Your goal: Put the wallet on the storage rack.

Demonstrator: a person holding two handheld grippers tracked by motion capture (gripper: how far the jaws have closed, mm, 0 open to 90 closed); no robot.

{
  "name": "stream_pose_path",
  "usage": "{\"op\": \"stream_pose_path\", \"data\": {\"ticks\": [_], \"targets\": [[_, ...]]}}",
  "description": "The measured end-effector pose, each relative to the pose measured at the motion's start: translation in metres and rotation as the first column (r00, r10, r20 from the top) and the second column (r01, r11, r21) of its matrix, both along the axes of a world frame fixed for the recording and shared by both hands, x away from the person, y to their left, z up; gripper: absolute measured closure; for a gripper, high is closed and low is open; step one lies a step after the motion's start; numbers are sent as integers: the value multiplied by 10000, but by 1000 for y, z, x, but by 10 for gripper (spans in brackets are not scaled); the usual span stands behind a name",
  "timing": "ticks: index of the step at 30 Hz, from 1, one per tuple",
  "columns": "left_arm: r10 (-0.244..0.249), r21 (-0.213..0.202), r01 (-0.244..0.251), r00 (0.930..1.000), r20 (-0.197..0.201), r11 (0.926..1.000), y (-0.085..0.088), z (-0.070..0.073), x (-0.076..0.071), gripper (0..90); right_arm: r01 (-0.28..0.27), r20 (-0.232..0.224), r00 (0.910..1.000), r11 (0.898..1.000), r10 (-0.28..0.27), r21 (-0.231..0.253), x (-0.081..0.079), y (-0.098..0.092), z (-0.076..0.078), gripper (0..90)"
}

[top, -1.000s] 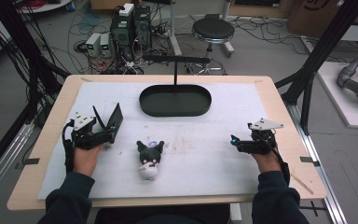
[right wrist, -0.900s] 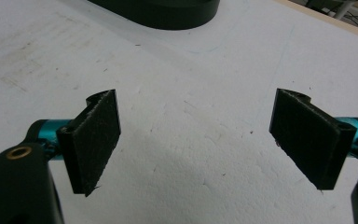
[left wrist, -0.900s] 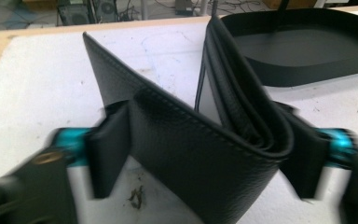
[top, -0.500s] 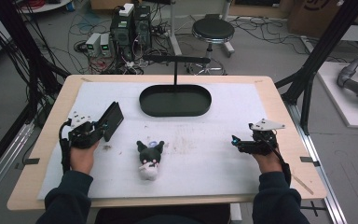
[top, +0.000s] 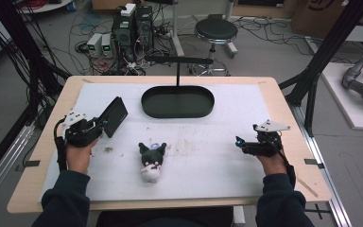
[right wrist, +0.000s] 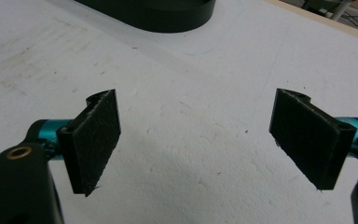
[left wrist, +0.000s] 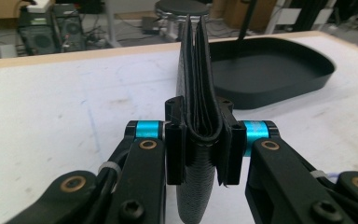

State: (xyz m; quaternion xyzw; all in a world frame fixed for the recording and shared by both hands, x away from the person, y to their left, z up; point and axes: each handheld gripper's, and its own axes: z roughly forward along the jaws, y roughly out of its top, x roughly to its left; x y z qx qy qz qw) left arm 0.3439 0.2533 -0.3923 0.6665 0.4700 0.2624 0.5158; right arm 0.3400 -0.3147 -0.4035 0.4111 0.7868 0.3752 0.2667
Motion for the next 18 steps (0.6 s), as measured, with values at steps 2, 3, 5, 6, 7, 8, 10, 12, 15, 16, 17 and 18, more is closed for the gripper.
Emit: {"op": "stream_pose_path", "data": {"ticks": [2, 3, 5, 6, 7, 8, 10, 12, 15, 16, 17, 18], "targets": [[-91, -178, 91, 10000, 17, 9998, 0, 3, 1, 761, 24, 17, 10000, 10000, -24, 37, 0, -1, 1, 165], [-219, -264, 221, 9997, 60, 9994, -2, 9, 4, 761, 42, 34, 10000, 10000, -42, 67, 0, -1, 1, 165], [-221, -260, 223, 9997, 87, 9994, -4, 12, 5, 761, 33, 61, 10000, 10000, -34, 63, 0, -2, 1, 165], [-243, -223, 246, 9996, 147, 9994, -6, 15, 7, 761, 35, 60, 10000, 9999, -36, 108, 0, -2, 2, 165], [-341, -194, 347, 9990, 298, 9992, -11, 22, 12, 761, 14, 70, 10000, 9999, -15, 100, 0, -2, 2, 165], [-408, -181, 414, 9985, 357, 9990, -13, 25, 14, 761, -17, 81, 10000, 10000, 17, 95, 0, -2, 2, 165], [-470, -137, 476, 9980, 423, 9988, -16, 28, 17, 761, -3, 100, 9999, 9999, 1, 113, 0, -1, 3, 165], [-649, -62, 654, 9964, 551, 9978, -22, 32, 24, 761, -38, 101, 9999, 9999, 37, 132, 0, -1, 3, 165], [-1037, 225, 1024, 9922, 697, 9945, -32, 36, 35, 761, -45, 129, 9999, 9999, 43, 164, 0, 0, 4, 165], [-1265, 306, 1244, 9887, 798, 9918, -35, 36, 39, 761, -66, 159, 9999, 9999, 64, 153, 0, 0, 4, 165], [-1461, 414, 1428, 9851, 908, 9889, -38, 36, 42, 761, -77, 154, 9999, 9998, 74, 177, 0, 0, 4, 165], [-1554, 492, 1513, 9834, 934, 9873, -41, 35, 46, 760, -82, 163, 9998, 9998, 79, 165, 0, 0, 4, 165]]}}
